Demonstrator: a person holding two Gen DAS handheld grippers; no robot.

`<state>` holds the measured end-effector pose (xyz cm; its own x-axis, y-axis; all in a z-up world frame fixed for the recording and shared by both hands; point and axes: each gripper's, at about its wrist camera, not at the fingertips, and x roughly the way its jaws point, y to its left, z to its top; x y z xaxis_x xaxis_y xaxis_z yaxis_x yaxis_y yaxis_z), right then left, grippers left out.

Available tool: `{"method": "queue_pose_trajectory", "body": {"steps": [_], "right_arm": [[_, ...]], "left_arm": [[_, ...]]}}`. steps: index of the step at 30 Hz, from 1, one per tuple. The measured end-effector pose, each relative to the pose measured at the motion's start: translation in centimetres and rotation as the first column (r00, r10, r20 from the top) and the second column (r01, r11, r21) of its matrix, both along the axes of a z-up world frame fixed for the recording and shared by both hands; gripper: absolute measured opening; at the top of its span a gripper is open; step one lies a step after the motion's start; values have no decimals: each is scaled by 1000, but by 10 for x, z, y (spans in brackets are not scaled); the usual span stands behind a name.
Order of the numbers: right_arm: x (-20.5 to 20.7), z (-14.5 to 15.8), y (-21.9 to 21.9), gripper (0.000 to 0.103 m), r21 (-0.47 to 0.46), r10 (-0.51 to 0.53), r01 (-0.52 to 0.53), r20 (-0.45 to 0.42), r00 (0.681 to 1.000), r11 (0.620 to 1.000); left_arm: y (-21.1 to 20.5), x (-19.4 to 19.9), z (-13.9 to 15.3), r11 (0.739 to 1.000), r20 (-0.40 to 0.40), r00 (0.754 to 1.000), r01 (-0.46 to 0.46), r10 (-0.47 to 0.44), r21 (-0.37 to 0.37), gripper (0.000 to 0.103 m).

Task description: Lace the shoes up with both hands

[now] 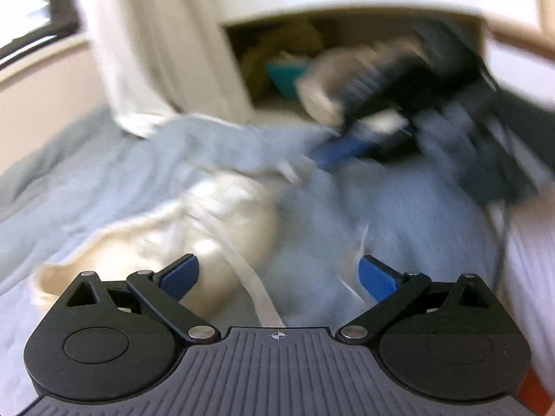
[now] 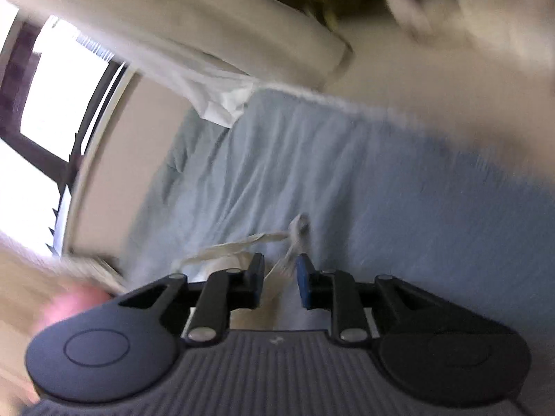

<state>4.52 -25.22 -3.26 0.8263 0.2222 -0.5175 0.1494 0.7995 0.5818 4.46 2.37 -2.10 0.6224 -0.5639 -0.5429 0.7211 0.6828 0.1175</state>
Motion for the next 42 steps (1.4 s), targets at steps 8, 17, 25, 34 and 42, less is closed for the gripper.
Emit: {"method": "queue_pose_trajectory", "body": {"steps": [8, 17, 25, 34, 42], "right_arm": [[20, 48, 66, 48, -130, 472, -457, 119, 874, 880], [79, 2, 91, 45, 374, 411, -348, -102, 906, 860], [114, 5, 88, 40, 274, 373, -329, -128, 919, 904], [135, 24, 120, 15, 36, 456, -471, -323, 829, 881], [147, 28, 152, 35, -76, 436, -503, -398, 807, 861]], "left_arm": [[4, 1, 5, 997, 76, 996, 31, -36, 71, 101], [1, 3, -14, 988, 24, 999, 29, -33, 153, 103], [6, 11, -11, 997, -52, 998, 28, -24, 73, 103], [6, 13, -10, 999, -81, 996, 27, -23, 45, 103], [23, 30, -16, 996, -85, 993, 82, -78, 47, 103]]}}
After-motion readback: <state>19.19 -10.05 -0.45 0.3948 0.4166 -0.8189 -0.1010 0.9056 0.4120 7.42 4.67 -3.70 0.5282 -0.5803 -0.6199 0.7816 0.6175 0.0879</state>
